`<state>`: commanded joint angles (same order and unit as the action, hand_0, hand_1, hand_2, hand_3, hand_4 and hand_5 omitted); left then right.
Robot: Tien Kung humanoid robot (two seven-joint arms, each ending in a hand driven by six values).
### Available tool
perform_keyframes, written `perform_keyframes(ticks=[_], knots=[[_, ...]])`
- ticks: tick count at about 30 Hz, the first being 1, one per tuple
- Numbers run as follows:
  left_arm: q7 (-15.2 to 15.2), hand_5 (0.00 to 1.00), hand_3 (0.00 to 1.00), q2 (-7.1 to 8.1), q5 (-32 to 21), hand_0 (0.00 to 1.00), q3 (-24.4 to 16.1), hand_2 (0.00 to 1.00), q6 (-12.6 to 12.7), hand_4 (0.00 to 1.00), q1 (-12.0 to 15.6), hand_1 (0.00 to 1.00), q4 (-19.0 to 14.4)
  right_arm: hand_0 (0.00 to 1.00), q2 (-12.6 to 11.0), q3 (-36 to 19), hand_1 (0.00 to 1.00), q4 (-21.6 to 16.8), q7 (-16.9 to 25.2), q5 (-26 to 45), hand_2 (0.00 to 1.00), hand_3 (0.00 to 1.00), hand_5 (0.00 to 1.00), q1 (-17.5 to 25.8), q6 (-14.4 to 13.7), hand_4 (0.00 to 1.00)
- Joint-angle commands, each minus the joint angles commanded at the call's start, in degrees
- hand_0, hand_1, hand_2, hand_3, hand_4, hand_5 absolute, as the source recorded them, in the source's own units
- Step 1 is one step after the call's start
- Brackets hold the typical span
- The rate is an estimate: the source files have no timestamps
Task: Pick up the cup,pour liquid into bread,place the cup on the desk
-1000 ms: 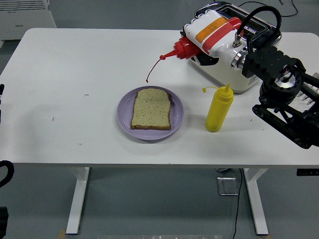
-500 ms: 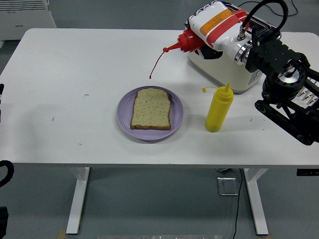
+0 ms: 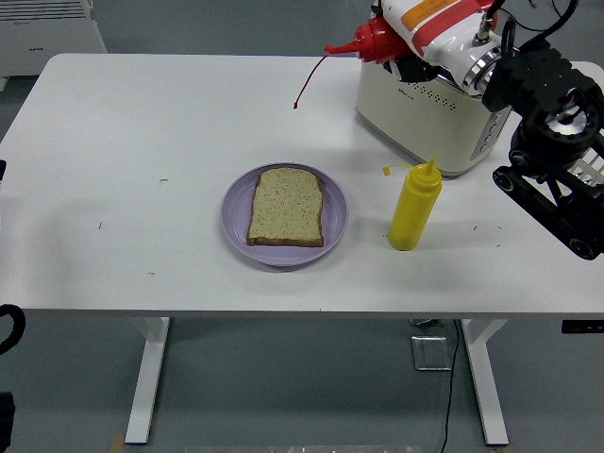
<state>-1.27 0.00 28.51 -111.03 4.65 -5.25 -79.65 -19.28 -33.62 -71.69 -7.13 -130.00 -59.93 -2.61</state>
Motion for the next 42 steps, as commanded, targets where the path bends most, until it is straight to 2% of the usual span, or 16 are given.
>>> perform_keyframes(ticks=[2,4,9,11,15,19,22,27,30,39,40,42], knots=[[0.0,0.950,0.664,0.00,0.0,0.781,0.1,0.736,0.0,0.519,-0.1,0.738,0.0,0.136,0.0,3.9,0.167,0.1,0.0,0.0,0.317,0.390,0.140,0.1,0.3,0.669],[0.0,0.955,0.664,0.00,0.0,0.781,-0.1,0.736,0.0,0.521,0.1,0.739,0.0,0.140,0.2,3.1,0.167,0.4,-0.6,0.0,0.318,0.392,0.140,0.7,-0.1,0.676],[0.0,0.955,0.664,0.00,0.0,0.781,-0.1,0.736,0.1,0.521,0.2,0.739,0.0,0.140,0.3,-3.0,0.167,-0.6,-1.3,0.0,0.318,0.392,0.140,1.7,-2.8,0.676],[0.0,0.955,0.666,0.00,-0.1,0.781,0.1,0.737,0.1,0.521,0.2,0.738,0.1,0.139,0.6,-6.0,0.173,-0.9,-1.2,0.0,0.322,0.391,0.139,2.7,-4.7,0.683],[0.1,0.955,0.666,0.00,0.0,0.781,0.0,0.737,0.1,0.521,0.3,0.738,0.0,0.139,1.7,-12.5,0.173,-0.8,-0.2,1.3,0.322,0.391,0.139,5.7,-11.8,0.683],[0.1,0.955,0.667,0.00,0.0,0.781,0.1,0.737,0.1,0.520,0.3,0.739,0.0,0.131,2.6,-18.5,0.174,-1.2,2.2,10.2,0.321,0.390,0.151,9.1,-19.2,0.681],[0.1,0.955,0.667,0.00,-0.1,0.782,0.2,0.737,0.1,0.519,0.4,0.740,0.0,0.130,2.9,-22.8,0.180,-2.7,5.4,17.3,0.322,0.389,0.160,11.8,-22.1,0.670],[0.1,0.955,0.667,0.00,-0.1,0.782,0.3,0.737,0.1,0.519,0.5,0.740,0.0,0.130,3.1,-28.4,0.180,-4.4,10.9,29.2,0.322,0.389,0.160,15.6,-23.4,0.670],[0.0,0.956,0.667,0.00,-0.1,0.781,0.5,0.738,0.2,0.520,0.6,0.740,0.1,0.139,3.1,-32.7,0.190,-4.7,14.3,36.6,0.325,0.397,0.168,18.4,-22.3,0.661],[0.0,0.954,0.667,0.00,-0.1,0.782,0.8,0.738,0.2,0.518,0.8,0.740,0.1,0.141,3.0,-36.9,0.215,-4.9,17.7,58.2,0.329,0.399,0.170,26.1,-20.4,0.659],[0.0,0.954,0.666,0.00,-0.1,0.782,0.8,0.737,0.2,0.518,0.8,0.739,0.1,0.144,3.0,-37.2,0.250,-4.8,18.0,60.8,0.330,0.400,0.177,26.8,-20.3,0.666],[0.0,0.954,0.666,0.00,-0.1,0.782,0.9,0.737,0.3,0.518,0.9,0.739,0.1,0.144,3.0,-37.7,0.250,-4.7,18.5,65.7,0.330,0.400,0.177,28.2,-20.1,0.666]])
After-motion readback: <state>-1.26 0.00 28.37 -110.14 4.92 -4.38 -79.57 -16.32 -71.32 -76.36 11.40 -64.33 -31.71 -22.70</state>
